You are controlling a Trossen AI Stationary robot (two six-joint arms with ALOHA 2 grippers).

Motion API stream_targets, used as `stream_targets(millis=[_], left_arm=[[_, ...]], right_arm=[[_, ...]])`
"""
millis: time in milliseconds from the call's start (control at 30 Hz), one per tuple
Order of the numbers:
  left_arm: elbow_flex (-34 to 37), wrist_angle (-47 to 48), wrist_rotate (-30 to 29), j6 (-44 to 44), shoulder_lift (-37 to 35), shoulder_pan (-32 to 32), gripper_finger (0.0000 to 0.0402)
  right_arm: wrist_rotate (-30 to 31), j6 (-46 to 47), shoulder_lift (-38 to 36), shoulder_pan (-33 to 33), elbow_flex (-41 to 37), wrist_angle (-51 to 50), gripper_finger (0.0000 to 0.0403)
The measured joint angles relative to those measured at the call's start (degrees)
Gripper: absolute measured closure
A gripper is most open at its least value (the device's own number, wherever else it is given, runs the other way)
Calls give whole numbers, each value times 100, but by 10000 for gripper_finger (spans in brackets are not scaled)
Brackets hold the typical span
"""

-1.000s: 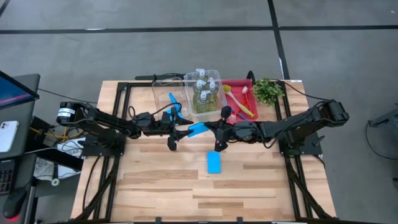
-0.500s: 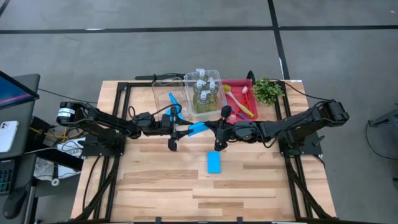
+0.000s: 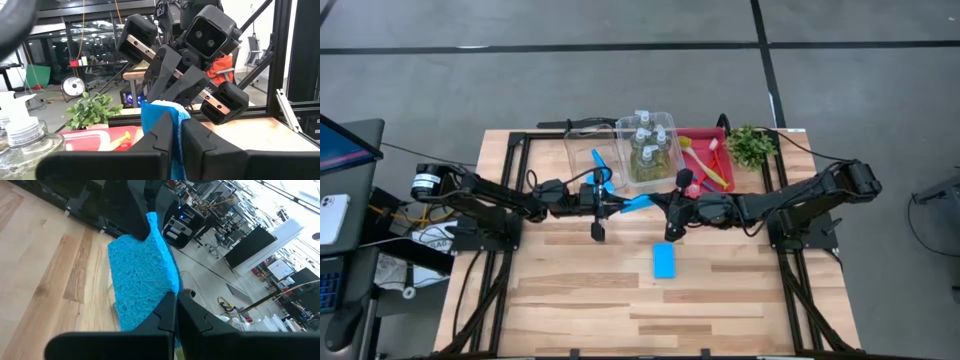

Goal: Pick & Place Kitchen Sink Supplies
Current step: Put the blue sponge into the left transparent bin

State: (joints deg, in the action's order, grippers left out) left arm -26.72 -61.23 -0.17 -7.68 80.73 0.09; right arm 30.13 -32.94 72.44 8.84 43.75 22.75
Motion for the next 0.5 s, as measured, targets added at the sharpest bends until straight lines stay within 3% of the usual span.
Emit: stream_targets(millis=[167, 500], left_arm=[[0, 2, 3, 15, 0, 1, 376], [0, 20, -5, 48, 0, 3, 373]], right_arm=[[-4, 215, 0, 0, 0, 1, 386], [-46, 294, -2, 20, 0, -88, 300]])
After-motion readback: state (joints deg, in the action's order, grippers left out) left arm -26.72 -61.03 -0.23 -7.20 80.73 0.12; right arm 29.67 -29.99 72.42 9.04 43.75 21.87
